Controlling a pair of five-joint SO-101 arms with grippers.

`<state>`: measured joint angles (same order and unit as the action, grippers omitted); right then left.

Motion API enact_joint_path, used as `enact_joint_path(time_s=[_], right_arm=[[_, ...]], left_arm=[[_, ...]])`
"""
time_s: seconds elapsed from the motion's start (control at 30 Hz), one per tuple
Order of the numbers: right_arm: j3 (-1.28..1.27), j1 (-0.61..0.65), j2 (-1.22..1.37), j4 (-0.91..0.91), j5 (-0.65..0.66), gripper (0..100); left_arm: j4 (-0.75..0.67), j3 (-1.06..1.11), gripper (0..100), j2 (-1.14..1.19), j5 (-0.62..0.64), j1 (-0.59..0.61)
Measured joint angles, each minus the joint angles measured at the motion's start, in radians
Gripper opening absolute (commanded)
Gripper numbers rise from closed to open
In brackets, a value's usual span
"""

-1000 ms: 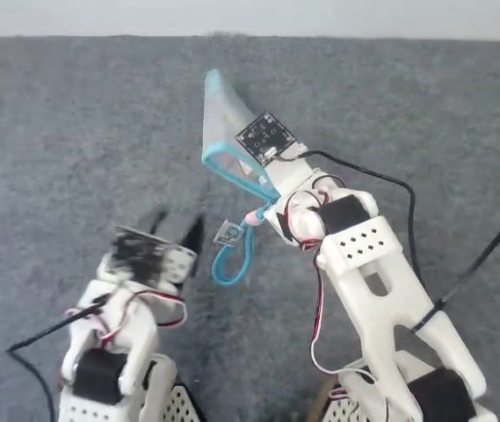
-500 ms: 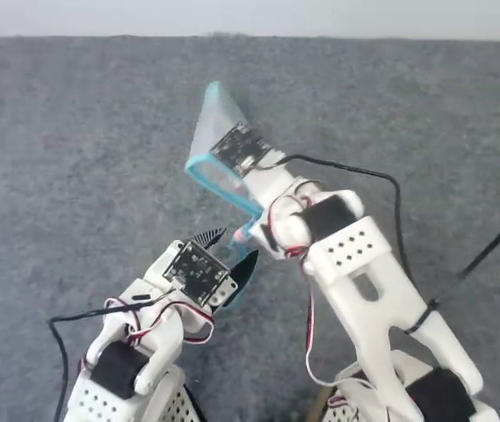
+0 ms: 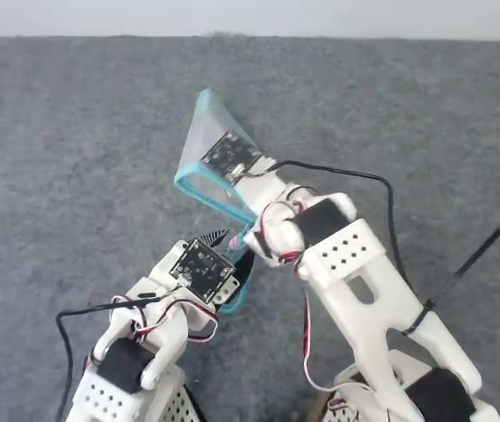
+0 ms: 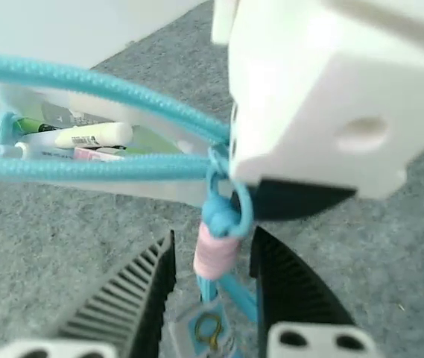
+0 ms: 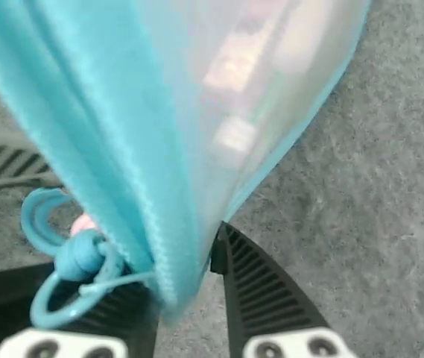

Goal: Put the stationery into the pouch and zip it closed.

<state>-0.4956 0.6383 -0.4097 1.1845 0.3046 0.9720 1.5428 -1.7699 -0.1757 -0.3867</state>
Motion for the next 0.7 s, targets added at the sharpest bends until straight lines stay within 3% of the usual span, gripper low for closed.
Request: enact_joint_path(time_s=[0.2, 0.37, 0.57, 0.7], right_arm=[[-0.038, 0.018, -0.068, 0.0, 0.0, 0.6], [-0.11, 0.025, -0.135, -0.015, 0.0, 0.6], [-0.235, 0.018, -0.158, -0.12, 0.0, 0.6], [-0.278, -0.054, -0.161, -0.173, 0.012, 0.6]], left_arm=[[0.0, 0.003, 14, 0.0, 0.0, 0.002], [-0.002, 0.003, 1, 0.0, 0.0, -0.002], [-0.006, 0.003, 1, 0.002, -0.002, -0.003], [-0.008, 0.003, 1, 0.002, -0.018, 0.008]])
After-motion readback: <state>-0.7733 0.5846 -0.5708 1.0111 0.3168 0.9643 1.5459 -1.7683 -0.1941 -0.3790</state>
